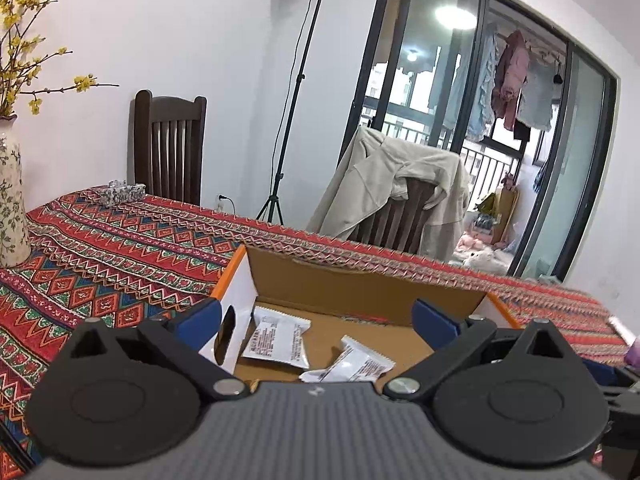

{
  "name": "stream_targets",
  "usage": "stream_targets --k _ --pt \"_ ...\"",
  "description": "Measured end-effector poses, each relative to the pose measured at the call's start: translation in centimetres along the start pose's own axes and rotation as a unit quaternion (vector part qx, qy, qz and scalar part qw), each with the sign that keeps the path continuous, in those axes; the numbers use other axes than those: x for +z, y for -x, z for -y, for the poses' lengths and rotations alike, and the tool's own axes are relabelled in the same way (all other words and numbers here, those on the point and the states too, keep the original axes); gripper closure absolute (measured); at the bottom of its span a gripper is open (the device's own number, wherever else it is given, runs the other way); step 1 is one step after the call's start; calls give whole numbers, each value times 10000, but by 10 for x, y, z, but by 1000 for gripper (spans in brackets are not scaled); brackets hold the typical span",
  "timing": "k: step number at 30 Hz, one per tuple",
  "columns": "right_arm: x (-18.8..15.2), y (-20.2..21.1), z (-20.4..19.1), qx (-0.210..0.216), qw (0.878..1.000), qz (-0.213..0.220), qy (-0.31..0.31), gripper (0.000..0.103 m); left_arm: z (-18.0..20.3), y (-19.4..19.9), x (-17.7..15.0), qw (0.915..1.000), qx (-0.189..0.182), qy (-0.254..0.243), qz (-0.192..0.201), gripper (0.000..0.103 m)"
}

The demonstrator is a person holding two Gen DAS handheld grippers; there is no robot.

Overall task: Organize snacks
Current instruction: 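Carry both white packets over the box and open both grippers, then move both grippers back toward the snack pile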

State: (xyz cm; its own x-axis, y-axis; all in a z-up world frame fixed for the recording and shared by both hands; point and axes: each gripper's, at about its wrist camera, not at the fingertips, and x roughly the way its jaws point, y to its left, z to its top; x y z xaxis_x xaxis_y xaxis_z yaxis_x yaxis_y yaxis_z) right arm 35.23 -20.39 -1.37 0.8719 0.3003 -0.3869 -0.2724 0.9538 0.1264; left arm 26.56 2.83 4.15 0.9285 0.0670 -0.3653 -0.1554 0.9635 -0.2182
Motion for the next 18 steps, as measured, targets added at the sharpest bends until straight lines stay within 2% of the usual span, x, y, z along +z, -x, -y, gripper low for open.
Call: stream_targets --k 8,18 --pt "10 25 -8 145 9998 77 151 0 5 33 10 9998 -50 -109 180 0" --pt "-6 71 -17 174 9998 85 95 0 -9 83 1 9992 8 -212 327 0"
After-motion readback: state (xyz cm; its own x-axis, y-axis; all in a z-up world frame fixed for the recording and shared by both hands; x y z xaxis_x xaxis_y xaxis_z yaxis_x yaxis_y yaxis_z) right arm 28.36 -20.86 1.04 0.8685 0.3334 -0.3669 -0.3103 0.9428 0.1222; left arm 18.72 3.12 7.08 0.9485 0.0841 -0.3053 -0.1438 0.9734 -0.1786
